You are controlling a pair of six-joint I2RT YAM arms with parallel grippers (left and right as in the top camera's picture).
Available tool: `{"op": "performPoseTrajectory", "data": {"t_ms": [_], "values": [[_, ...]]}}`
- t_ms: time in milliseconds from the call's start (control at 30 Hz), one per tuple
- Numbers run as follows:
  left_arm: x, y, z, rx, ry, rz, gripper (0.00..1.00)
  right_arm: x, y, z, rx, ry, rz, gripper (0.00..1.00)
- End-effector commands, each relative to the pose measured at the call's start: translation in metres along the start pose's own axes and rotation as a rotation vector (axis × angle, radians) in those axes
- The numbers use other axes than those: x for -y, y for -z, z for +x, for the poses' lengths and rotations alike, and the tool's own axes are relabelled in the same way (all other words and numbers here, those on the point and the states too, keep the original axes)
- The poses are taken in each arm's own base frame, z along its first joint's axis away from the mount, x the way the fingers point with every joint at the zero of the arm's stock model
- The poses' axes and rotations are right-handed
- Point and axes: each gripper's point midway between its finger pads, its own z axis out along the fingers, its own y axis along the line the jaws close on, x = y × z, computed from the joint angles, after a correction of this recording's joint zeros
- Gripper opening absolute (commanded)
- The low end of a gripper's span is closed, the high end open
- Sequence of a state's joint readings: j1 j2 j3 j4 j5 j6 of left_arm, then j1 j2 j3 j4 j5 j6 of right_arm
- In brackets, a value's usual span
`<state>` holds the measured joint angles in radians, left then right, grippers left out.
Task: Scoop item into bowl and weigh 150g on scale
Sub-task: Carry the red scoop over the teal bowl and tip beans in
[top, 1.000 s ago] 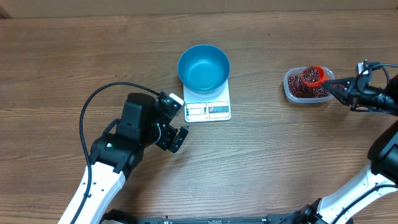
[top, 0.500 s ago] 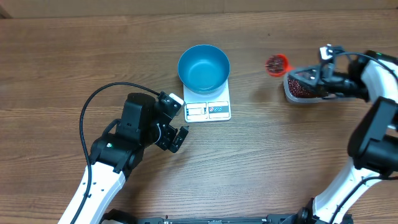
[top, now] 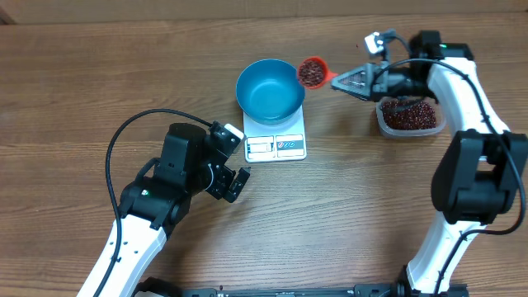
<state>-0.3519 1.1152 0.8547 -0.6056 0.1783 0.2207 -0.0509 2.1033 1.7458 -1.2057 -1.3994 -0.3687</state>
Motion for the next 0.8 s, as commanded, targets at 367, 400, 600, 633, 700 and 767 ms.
{"op": "performPoseTrajectory", "data": {"t_ms": [367,400,600,633,700,767], "values": [[0.003,-0.002,0.003,-0.007,-0.022,0.017,1.00,0.039,-0.075,-0.009,-0.081,-0.093,0.369,0.04],[0.003,-0.002,0.003,-0.007,-0.022,0.017,1.00,0.043,-0.078,-0.008,-0.086,-0.083,0.404,0.04],[0.003,-0.002,0.003,-0.007,-0.022,0.017,1.00,0.058,-0.089,-0.011,-0.093,0.010,0.616,0.04],[0.003,-0.002,0.003,-0.007,-0.022,0.017,1.00,0.059,-0.090,-0.014,-0.090,0.032,0.653,0.04],[0.003,-0.002,0.003,-0.007,-0.022,0.017,0.99,0.058,-0.092,-0.018,-0.093,0.089,0.707,0.04],[0.003,-0.002,0.003,-0.007,-0.022,0.017,0.99,0.059,-0.093,-0.021,-0.088,0.123,0.775,0.04]]}}
